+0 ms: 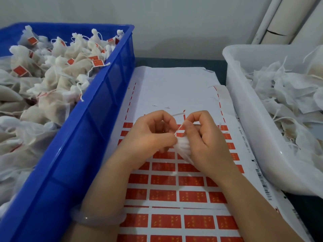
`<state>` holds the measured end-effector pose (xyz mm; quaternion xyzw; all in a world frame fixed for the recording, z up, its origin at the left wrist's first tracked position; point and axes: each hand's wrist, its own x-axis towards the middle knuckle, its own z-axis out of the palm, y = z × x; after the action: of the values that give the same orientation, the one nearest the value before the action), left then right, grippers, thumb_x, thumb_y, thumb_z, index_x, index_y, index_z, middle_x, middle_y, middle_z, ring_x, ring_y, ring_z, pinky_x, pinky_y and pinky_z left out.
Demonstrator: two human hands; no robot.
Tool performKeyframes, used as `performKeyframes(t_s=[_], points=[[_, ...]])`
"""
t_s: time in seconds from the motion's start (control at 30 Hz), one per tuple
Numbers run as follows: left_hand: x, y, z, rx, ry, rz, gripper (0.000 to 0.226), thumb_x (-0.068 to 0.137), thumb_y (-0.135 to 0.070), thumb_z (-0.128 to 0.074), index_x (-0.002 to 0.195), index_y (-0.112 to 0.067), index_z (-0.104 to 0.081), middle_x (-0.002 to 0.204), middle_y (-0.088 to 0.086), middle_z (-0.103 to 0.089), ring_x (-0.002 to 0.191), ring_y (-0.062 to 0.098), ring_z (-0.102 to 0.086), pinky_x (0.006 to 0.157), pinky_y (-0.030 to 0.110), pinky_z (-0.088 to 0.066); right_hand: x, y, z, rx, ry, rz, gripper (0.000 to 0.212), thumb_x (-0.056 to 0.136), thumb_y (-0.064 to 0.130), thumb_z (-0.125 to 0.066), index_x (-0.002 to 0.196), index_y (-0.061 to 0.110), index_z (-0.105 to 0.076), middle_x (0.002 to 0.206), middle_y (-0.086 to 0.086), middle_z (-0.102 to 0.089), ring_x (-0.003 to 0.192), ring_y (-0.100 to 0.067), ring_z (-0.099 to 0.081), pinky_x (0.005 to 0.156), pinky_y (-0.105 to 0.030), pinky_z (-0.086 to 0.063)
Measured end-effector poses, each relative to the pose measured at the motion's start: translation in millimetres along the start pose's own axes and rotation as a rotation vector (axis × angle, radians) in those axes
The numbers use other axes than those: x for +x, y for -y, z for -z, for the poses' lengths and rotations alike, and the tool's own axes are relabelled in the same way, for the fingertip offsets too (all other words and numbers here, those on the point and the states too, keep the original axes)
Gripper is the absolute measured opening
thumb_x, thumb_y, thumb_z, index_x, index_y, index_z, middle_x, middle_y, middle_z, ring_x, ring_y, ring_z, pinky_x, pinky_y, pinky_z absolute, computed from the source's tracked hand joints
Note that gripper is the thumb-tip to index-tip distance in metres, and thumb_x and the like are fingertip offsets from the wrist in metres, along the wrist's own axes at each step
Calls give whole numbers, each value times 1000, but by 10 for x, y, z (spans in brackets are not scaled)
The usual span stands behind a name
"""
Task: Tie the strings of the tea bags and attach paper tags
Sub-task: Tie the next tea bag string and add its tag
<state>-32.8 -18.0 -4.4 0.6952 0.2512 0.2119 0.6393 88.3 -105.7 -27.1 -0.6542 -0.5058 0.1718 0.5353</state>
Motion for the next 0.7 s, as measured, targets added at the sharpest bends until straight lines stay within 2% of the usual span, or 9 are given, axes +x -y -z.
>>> performKeyframes(t_s=[0.1,0.2,0.27,0.33,0.4,0.5,0.63,0.7], points=[[1,13,8,7,-31,30,32,77,4,-63,65,-25,-66,61,0,-62,50,10,-56,51,17,-47,1,-15,-8,54,-61,-45,12,95,28,-44,84,32,-45,72,15,-57,70,4,-58,53,-8,-45],[9,38,-6,91,-63,44,27,78,-6,-66,62,-28,-69,59,-6,-65,49,4,-58,51,14,-47,-9,-11,-15,75,-71,-33,12,95,25,-44,85,30,-47,79,8,-59,75,-2,-58,65,-11,-48],[17,48,-31,124,-58,32,26,80,-11,-66,62,-31,-69,59,-6,-66,50,5,-60,52,14,-48,-11,11,-16,83,-91,-8,12,96,24,-44,86,29,-48,81,8,-62,76,-3,-59,67,-10,-48],[21,52,-49,132,-42,5,24,80,-13,-65,63,-30,-69,59,-6,-66,52,8,-62,55,15,-50,-9,42,-18,183,-100,-36,16,97,19,-43,85,26,-50,82,8,-67,67,-2,-59,61,-11,-48],[21,50,-62,140,-18,-33,23,81,-13,-63,64,-28,-68,59,-5,-65,51,7,-60,56,16,-52,2,73,-12,380,-112,-130,21,98,15,-42,81,23,-52,75,5,-68,57,-2,-54,57,-15,-48],[25,52,-89,163,-19,-123,19,81,-14,-61,66,-23,-66,61,-2,-61,56,10,-57,56,19,-49,35,93,-7,717,-121,-279,31,98,13,-40,72,23,-54,59,5,-58,50,-8,-47,52,-22,-45],[27,60,-142,141,-33,-228,15,76,-16,-50,66,-17,-60,67,17,-56,65,36,-52,58,43,-45,59,120,0,1045,-58,-357,23,95,11,-39,74,13,-46,51,5,-45,43,-8,-37,42,-18,-36],[27,68,-158,126,-14,-250,16,78,-16,-49,67,-13,-59,66,17,-55,64,35,-50,58,44,-43,62,133,33,1128,-29,-357,16,86,15,-45,70,13,-45,51,5,-43,42,-7,-35,41,-18,-34]])
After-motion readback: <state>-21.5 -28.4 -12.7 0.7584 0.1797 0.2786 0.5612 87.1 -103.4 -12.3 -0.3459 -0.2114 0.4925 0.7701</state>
